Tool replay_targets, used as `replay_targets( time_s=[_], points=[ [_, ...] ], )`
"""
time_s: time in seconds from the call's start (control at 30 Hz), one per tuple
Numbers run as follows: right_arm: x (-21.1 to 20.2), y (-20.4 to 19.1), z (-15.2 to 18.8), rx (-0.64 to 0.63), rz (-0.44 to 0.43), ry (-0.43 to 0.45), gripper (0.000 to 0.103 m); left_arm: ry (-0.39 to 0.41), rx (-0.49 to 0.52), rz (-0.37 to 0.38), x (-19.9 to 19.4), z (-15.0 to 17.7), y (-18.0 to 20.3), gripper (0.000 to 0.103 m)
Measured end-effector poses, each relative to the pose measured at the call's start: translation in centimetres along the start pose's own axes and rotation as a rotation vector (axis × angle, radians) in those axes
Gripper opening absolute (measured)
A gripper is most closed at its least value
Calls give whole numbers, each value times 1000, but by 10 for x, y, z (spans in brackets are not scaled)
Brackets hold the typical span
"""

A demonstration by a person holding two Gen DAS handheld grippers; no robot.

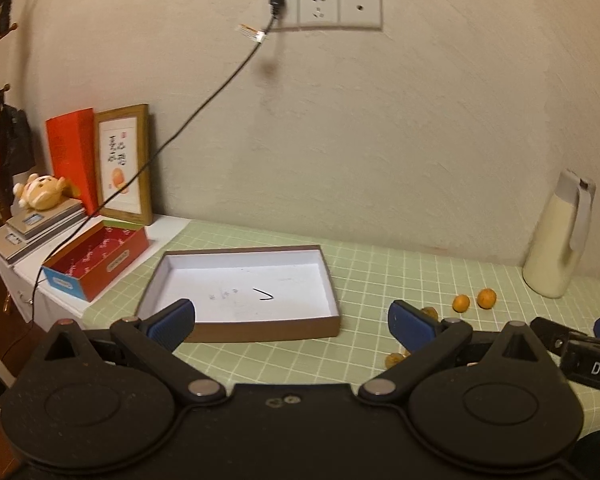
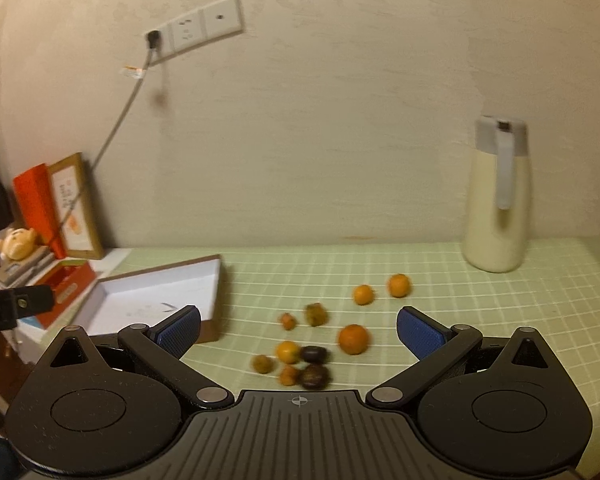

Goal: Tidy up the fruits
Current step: 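Lower the left tool onto a round brown fruit while the right tool closes on an orange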

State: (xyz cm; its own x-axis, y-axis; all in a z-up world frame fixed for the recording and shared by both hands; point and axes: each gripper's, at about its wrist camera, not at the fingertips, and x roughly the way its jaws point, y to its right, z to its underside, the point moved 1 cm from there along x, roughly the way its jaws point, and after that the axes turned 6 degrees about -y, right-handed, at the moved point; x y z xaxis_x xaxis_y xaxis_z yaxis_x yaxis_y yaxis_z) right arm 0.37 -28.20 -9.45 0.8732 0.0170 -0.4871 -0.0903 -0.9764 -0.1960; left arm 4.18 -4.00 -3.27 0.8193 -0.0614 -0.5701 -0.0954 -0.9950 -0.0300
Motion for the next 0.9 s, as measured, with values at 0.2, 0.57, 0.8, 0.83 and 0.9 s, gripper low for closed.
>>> replay_targets(
  time_s=[0.2,0.57,0.8,0.83,0.9],
  points=[
    [11,42,15,15,93,19,103,-47,61,50,27,11,23,97],
    [52,78,33,43,80,-28,103,-64,183,93,88,40,43,91],
    [92,83,27,43,40,-75,103,-114,205,132,133,48,53,77],
    [98,83,26,39,41,-79,103,-118,213,140,139,48,56,76],
    [111,83,22,34,33,-95,103,-124,231,154,151,51,63,74]
  ],
)
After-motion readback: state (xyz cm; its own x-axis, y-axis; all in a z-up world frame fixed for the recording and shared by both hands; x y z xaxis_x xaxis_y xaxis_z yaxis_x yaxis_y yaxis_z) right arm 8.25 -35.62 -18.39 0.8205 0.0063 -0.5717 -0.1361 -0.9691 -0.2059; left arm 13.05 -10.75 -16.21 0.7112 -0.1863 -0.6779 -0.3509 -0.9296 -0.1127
